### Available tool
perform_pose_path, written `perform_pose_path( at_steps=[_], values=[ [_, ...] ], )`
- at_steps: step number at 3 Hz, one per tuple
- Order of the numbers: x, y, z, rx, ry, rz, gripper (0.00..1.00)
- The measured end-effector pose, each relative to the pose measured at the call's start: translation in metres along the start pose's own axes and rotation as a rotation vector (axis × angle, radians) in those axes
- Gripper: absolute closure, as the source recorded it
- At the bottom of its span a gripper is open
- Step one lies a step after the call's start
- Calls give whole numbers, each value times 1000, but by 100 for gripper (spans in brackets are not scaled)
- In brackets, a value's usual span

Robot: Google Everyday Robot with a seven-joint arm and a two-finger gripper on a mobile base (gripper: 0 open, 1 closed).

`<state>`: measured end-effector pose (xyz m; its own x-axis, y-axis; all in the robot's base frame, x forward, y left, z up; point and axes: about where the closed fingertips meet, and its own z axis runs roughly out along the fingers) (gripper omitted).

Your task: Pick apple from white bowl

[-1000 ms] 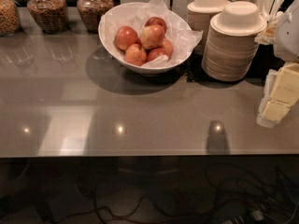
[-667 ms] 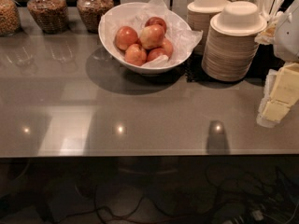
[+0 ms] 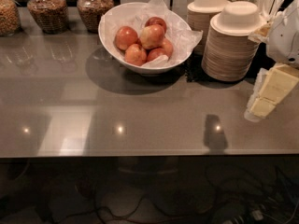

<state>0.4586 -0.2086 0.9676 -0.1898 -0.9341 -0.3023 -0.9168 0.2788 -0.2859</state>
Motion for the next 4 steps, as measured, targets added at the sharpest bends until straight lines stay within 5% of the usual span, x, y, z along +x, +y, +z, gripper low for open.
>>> perform_pose_path(
  at_steps=[2, 4],
  values=[
    [-51, -57, 41, 83, -237, -12, 0],
    [-111, -102, 73, 122, -350, -43, 0]
  ],
)
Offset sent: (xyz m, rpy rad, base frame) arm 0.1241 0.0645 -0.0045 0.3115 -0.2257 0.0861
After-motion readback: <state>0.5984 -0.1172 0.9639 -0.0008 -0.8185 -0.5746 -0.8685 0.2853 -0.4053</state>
